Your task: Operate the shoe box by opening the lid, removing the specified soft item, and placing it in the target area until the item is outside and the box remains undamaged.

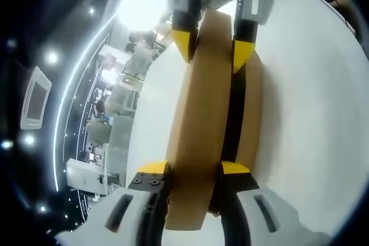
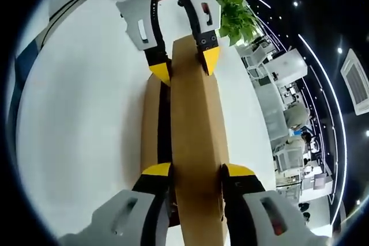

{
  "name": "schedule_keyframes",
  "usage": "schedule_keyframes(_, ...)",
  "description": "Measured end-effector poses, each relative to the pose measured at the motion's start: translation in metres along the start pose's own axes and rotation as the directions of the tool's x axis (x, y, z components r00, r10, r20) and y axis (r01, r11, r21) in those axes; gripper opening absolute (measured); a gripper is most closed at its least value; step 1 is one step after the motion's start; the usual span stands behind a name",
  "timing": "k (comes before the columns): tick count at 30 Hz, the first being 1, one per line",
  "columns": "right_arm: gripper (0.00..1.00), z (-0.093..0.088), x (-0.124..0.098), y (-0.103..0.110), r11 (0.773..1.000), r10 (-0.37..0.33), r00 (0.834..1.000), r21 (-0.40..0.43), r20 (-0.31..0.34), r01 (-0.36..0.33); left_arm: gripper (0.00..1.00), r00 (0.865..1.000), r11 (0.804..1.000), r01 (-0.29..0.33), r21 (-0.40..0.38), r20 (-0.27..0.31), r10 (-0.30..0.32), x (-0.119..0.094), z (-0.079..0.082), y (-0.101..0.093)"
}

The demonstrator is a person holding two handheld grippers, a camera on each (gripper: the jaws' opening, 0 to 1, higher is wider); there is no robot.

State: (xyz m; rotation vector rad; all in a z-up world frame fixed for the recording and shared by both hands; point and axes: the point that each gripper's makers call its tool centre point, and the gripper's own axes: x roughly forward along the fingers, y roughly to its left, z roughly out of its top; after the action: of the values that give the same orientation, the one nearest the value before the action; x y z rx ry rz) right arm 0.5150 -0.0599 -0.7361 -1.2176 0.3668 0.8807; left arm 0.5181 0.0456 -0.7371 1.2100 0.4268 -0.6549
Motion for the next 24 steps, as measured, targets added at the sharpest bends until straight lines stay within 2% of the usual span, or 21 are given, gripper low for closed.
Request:
schedule_keyframes(8, 0.32, -0.0002, 0.0, -0.0029, 1.0, 0.016, 1.0, 0.005, -0.006, -0.016, 0.32, 1.0, 1.0, 0.013, -0.008, -0.004, -0.013, 0.0004, 0.0016, 0.0038)
schedule_keyframes(12, 0.32, -0.0024, 0.0062, -0.0031, 1.0, 0.024, 0.999, 0.001, -0.035, -0.024, 0.32, 1.0, 1.0, 0.006, -0.017, -0.018, -0.006, 0.0013, 0.0013, 0.0027)
schedule_keyframes(24, 0.32, -0.0028, 0.0056, -0.0041, 1.0, 0.023, 1.0, 0.012, -0.022, -0.022, 0.32, 1.0, 1.0, 0.014, -0.016, 0.008, -0.014, -0.0004, 0.0023, 0.0049)
